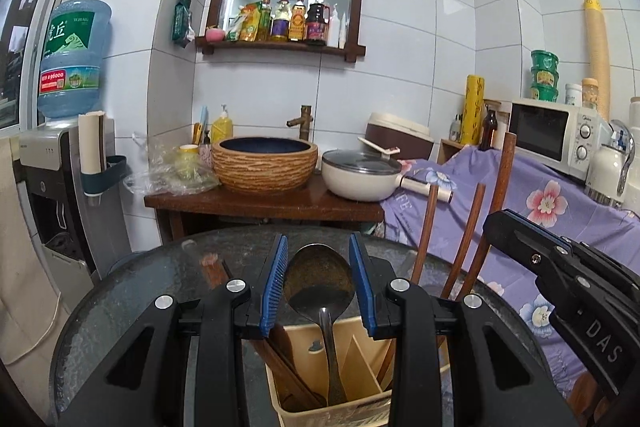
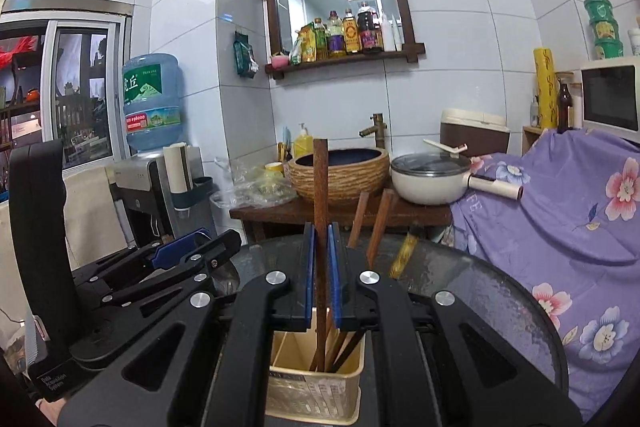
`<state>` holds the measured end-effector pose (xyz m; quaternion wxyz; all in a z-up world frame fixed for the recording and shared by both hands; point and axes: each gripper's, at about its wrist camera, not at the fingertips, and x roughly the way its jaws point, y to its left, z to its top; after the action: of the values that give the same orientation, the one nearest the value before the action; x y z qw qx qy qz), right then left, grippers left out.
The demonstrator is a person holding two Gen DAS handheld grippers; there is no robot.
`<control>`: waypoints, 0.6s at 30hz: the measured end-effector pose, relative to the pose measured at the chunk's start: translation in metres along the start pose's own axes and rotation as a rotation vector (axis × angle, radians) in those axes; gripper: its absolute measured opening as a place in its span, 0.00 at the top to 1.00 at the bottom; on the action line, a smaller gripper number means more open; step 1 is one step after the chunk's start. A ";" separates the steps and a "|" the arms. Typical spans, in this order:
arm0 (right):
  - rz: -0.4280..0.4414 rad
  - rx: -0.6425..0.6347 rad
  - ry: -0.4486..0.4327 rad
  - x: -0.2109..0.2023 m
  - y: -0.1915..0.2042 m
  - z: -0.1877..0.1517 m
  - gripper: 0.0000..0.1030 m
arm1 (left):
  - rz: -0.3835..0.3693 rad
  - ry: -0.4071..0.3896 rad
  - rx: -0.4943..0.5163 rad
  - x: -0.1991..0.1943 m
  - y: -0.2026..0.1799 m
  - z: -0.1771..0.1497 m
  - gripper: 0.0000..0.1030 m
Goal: Organize utensils
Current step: 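Lower the spoon and chopstick upright into the beige holder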
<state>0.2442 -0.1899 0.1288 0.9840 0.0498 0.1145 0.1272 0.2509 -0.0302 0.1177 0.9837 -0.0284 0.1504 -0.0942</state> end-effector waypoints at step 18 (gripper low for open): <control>-0.002 -0.019 0.043 -0.003 -0.005 -0.018 0.93 | -0.027 0.145 0.077 0.018 -0.007 -0.034 0.64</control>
<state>0.2384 -0.1937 0.1114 0.9819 0.0376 0.1344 0.1281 0.2566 -0.0412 0.0803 0.9693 0.0143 0.2170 -0.1148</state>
